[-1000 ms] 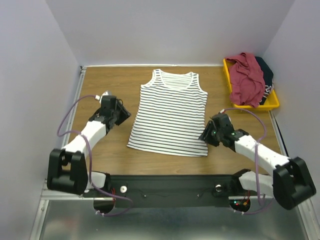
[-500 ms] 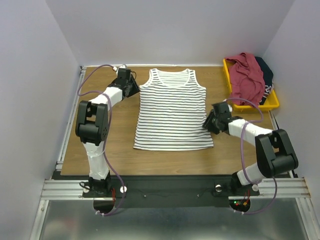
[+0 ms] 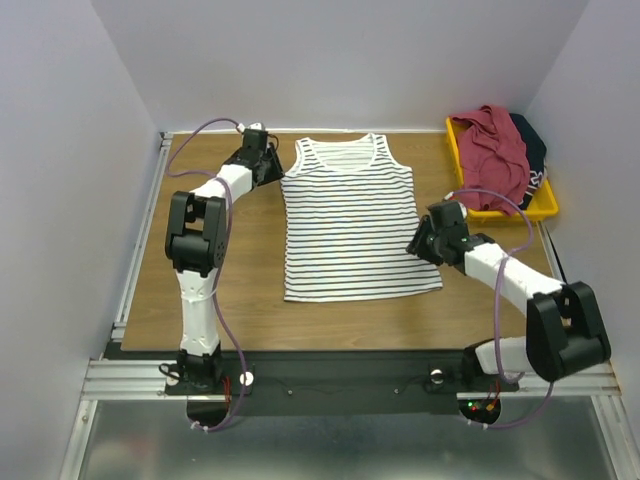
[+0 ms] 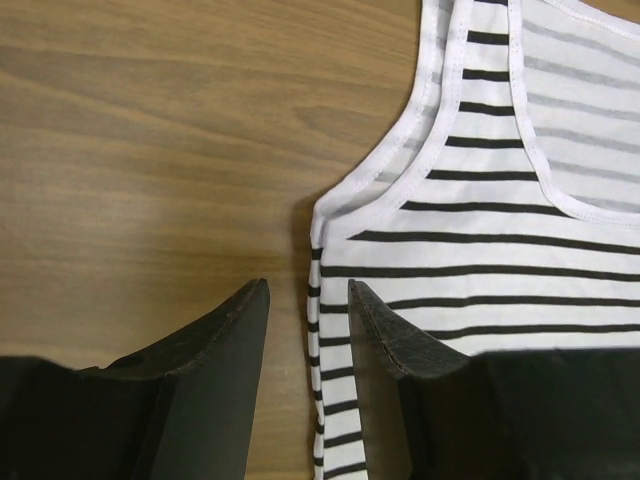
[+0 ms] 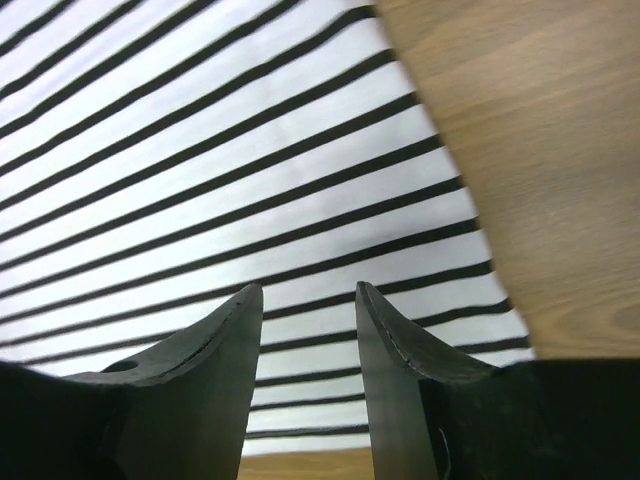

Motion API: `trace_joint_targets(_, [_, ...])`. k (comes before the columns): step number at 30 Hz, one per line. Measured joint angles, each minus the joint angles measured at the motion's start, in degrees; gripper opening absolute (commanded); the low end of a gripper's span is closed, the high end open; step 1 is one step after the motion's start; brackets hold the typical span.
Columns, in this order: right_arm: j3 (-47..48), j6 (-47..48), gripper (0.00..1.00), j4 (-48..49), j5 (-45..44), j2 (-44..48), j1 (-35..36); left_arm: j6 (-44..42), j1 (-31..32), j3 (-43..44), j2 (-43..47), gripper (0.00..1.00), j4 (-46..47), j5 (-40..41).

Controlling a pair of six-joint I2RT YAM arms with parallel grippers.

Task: Fold and stack the tank tops
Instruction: Flatten the tank top out

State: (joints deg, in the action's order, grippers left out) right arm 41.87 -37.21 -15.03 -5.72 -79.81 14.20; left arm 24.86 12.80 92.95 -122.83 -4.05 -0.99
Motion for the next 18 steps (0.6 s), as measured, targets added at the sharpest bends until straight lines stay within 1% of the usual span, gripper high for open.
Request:
trace_joint_targets(2, [0.0,-0.8,0.48,-0.9,-0.6,3.7,3.8,-0.7,0.0,1.4,-1.1,0.49,-0.1,0.0])
trace_joint_targets(4, [0.3,-2.1,0.45,-1.5,-1.9,5.5,8.3,-1.6,0.0,3.3,-3.1,0.49,-0.2,0.1])
trace_joint_targets(8, [4.1,-5.3,0.45,-3.0,-4.5,3.7,20.0,-2.7,-0.1,6.5,-7.1,0.49,-0.6,0.9])
trace_joint_targets(10, [6.9,-6.7,0.45,-3.2,-6.2,1.2,25.2,-3.4,-0.1,7.1,-8.4,0.49,-0.3,1.0])
trace_joint_targets(12, [11.5,-8.2,0.45,-3.8,-8.3,-3.5,31.7,-3.9,-0.2,8.0,-8.7,0.49,-0.1,0.5])
trace_joint_targets(15, [18.4,-9.7,0.45,-3.8,-10.5,-11.1,38.1,-4.5,-0.2,8.3,-8.9,0.49,-0.1,0.0])
trace_joint_targets(18, [24.9,-10.6,0.45,-4.1,-12.1,-19.0,43.1,-4.9,-0.2,8.4,-9.4,0.45,0.1,-0.2])
